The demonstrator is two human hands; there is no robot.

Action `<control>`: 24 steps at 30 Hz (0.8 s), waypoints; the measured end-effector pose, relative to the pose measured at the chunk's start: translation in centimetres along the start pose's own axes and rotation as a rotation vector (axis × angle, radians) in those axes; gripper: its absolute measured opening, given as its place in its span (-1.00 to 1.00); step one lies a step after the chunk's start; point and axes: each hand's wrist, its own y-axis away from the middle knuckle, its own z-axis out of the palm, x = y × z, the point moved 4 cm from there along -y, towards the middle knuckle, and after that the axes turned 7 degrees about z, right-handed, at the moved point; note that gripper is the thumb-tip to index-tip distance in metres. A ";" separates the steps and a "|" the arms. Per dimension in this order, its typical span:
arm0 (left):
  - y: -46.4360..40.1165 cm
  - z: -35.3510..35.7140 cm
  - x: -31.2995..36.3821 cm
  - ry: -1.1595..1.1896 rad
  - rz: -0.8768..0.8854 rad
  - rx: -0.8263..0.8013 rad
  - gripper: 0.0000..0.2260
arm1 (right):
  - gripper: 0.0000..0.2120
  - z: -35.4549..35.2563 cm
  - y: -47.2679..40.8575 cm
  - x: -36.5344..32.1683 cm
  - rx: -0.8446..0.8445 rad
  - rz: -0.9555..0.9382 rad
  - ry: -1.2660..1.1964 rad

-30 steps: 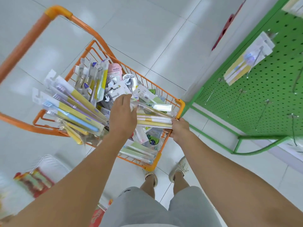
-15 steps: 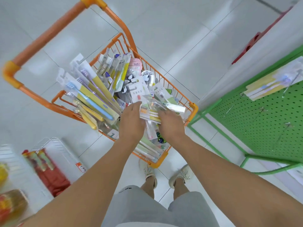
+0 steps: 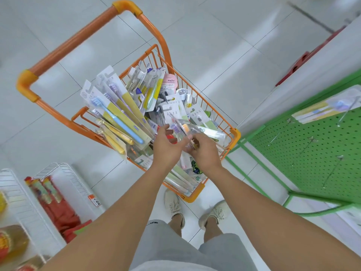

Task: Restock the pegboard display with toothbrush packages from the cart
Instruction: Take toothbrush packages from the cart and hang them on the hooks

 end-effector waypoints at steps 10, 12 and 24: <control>-0.2 -0.6 2.1 0.015 -0.027 0.129 -0.53 | -0.81 -0.6 1.7 -3.0 0.132 -0.239 0.410; -0.4 -0.5 1.9 0.053 -0.053 0.136 -0.74 | -0.70 0.1 1.9 -3.7 0.052 -0.344 0.490; 0.6 -3.1 0.0 0.126 -0.118 0.202 -0.73 | -0.80 -2.1 -4.0 -1.0 -0.026 0.089 0.222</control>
